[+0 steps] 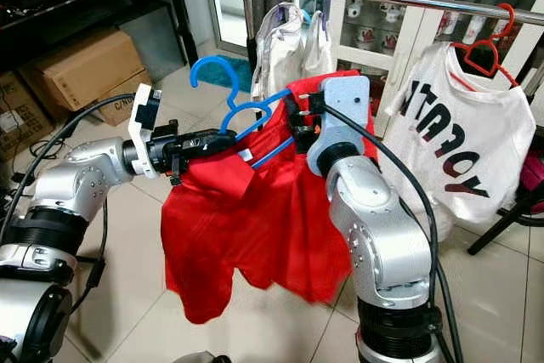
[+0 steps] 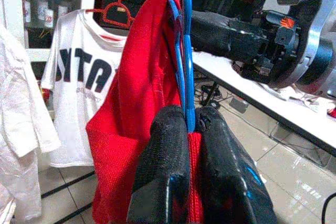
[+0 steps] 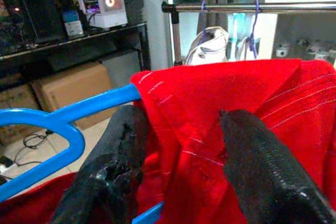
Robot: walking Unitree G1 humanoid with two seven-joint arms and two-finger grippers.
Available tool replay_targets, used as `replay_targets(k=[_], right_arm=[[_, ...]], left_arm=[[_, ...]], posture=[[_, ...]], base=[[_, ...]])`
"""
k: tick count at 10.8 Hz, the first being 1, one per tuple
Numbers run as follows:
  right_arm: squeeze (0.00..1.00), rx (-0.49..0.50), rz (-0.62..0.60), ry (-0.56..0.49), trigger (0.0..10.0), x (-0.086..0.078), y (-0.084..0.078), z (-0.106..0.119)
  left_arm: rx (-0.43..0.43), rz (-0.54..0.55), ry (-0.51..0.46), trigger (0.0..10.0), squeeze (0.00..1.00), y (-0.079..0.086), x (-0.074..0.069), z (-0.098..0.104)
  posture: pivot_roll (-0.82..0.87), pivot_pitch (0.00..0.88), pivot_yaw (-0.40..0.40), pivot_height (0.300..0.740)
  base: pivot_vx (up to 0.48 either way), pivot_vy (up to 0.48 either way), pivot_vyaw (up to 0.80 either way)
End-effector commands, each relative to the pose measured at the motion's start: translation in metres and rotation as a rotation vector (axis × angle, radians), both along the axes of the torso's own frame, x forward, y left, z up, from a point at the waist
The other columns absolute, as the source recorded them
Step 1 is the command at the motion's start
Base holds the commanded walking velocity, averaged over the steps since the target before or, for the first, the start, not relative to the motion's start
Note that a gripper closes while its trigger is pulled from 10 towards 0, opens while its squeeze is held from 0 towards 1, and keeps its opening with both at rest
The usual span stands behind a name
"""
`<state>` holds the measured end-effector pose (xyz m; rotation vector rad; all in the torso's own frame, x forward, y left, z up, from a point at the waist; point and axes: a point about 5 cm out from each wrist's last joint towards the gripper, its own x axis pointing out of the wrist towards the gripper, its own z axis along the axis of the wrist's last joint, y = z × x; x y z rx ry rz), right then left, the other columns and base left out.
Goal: Hang hanger
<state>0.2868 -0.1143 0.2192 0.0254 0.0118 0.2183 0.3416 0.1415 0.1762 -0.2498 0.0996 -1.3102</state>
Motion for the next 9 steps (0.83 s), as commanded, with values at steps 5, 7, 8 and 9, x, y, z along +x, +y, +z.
replay_targets(k=[5, 7, 8, 9], right_arm=[[0.0, 0.016, 0.041, -0.024, 0.0, 0.0014, 0.004, 0.0026], [0.0, 0.019, 0.05, -0.03, 0.0, 0.0013, 0.0042, 0.0027], [0.0, 0.02, 0.059, -0.029, 0.0, 0.0011, 0.0052, 0.0024], [0.0, 0.021, 0.063, -0.028, 0.0, 0.0009, 0.0066, 0.0017]], left_arm=[[0.008, -0.012, -0.045, 0.0, 0.0, 0.0014, -0.001, 0.0092], [0.015, 0.001, -0.05, 0.0, 0.0, 0.0025, -0.0002, 0.0092], [0.045, 0.023, -0.051, 0.0, 0.0, 0.0046, 0.0013, 0.0075], [0.074, 0.034, -0.055, 0.0, 0.0, 0.0063, 0.002, 0.0055]], posture=[[-0.16, 0.0, 0.129, 0.74], [-0.16, 0.0, 0.129, 0.74], [-0.16, 0.0, 0.132, 0.74], [-0.16, 0.0, 0.136, 0.74]], base=[[0.0, 0.0, 0.0], [0.0, 0.0, 0.0], [0.0, 0.0, 0.0], [0.0, 0.0, 0.0]])
